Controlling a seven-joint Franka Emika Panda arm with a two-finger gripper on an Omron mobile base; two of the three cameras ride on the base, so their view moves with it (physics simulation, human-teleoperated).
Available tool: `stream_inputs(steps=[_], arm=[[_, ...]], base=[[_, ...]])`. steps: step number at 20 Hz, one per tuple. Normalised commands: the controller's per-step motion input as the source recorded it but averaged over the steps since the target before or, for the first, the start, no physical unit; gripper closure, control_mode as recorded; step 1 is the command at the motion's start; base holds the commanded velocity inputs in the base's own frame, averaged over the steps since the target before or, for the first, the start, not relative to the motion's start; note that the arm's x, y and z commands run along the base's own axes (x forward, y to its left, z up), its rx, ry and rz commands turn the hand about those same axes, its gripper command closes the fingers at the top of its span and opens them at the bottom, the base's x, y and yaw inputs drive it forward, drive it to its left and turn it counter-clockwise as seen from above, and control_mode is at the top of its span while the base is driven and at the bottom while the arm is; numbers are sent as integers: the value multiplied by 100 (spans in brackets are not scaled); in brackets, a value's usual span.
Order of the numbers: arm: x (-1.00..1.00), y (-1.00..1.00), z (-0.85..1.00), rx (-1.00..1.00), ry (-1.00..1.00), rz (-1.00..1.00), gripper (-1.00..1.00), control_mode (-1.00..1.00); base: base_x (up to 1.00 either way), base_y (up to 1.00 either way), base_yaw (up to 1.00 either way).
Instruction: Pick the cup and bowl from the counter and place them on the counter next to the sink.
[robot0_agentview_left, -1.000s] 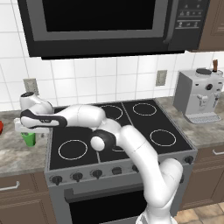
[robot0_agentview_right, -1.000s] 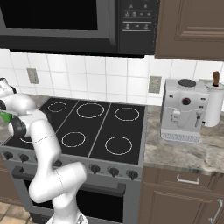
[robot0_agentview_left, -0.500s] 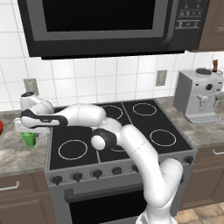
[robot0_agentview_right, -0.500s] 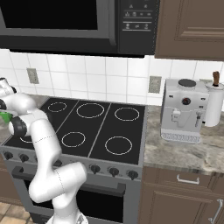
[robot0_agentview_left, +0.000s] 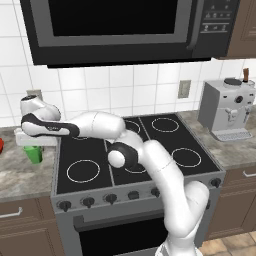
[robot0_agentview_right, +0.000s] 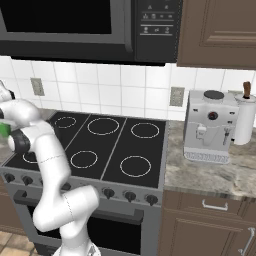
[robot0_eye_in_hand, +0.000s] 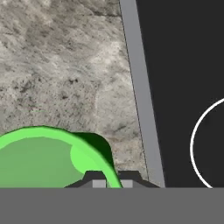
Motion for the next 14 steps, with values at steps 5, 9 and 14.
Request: stream_inputs(steps=[5,9,14], arm=[[-100,-80,69,5,0,0,100,-100],[-100,-93,43,7,0,0,100,-100],[-93,-100,40,9,0,0,100,-100]], base=[[0,0,0],[0,0,0],[0,0,0]])
